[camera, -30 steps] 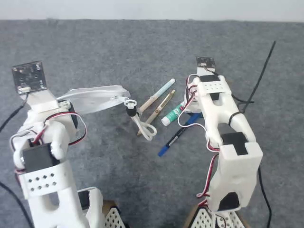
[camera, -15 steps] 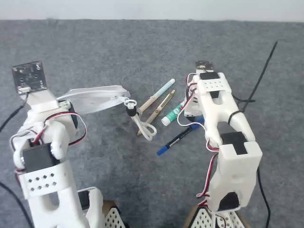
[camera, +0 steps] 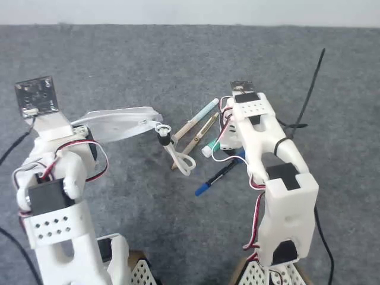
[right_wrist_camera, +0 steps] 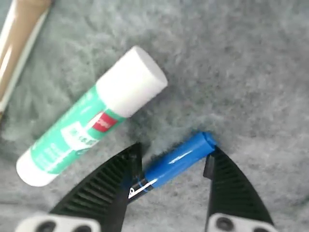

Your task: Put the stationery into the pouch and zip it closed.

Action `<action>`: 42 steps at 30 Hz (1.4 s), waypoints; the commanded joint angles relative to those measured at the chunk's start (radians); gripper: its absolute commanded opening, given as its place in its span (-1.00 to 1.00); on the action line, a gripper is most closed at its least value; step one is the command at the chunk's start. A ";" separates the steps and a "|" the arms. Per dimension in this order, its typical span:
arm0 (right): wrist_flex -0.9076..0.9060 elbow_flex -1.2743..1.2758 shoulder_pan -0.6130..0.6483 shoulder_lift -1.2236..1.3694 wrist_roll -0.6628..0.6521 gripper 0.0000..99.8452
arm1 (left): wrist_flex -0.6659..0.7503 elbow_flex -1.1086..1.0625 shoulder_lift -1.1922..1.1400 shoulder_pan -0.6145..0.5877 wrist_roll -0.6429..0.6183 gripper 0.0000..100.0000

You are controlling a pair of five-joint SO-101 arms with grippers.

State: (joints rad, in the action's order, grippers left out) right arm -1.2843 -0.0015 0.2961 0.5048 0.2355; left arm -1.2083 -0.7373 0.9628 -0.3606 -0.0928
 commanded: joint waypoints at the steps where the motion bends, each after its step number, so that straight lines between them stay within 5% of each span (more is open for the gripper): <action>1: 0.004 -0.038 0.013 0.035 0.023 -0.68 | 0.037 -0.007 -0.014 -0.005 -0.018 -0.98; 13: 0.005 -0.041 -0.039 -0.021 -0.028 -0.99 | 0.037 -0.007 -0.014 -0.005 -0.018 -0.98; 29: -0.133 -0.029 -0.041 -0.206 -0.075 -0.99 | 0.038 -0.004 -0.014 -0.005 -0.018 -0.98; 42: 0.008 0.281 -0.035 -0.656 -0.077 -0.98 | 0.037 0.022 -0.017 -0.002 -0.018 -0.98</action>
State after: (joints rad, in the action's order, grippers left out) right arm -1.3165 0.2578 0.2532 0.0046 0.1895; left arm -1.2083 -0.7373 0.9613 -0.3606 -0.0928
